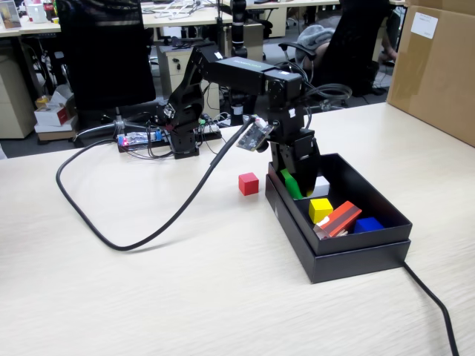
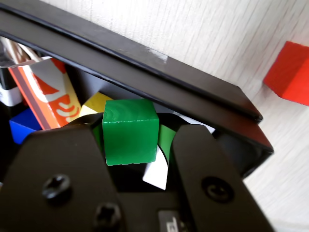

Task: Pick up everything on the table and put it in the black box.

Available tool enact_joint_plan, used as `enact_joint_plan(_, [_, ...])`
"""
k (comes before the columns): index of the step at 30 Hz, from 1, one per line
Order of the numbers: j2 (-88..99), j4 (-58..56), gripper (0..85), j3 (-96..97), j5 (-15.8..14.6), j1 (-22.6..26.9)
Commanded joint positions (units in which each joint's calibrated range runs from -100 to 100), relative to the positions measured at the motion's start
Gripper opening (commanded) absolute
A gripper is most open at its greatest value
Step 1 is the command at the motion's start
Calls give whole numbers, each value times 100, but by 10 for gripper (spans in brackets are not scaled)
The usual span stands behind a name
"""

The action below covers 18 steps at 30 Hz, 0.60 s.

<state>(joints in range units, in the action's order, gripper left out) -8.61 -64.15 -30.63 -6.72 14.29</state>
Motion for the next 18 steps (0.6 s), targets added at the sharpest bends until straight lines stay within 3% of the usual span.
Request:
enact_joint_plan(1, [132,164,174,-120,34,20])
enact_joint_plan(3, [167,164,249,-47,49,24])
enact_joint_plan(6, [339,164,261,-29,49,24])
enact_joint_plan(10, [591,164,387,-29,93,24])
enact_joint_plan(18, [2312,164,443,134,73,-29])
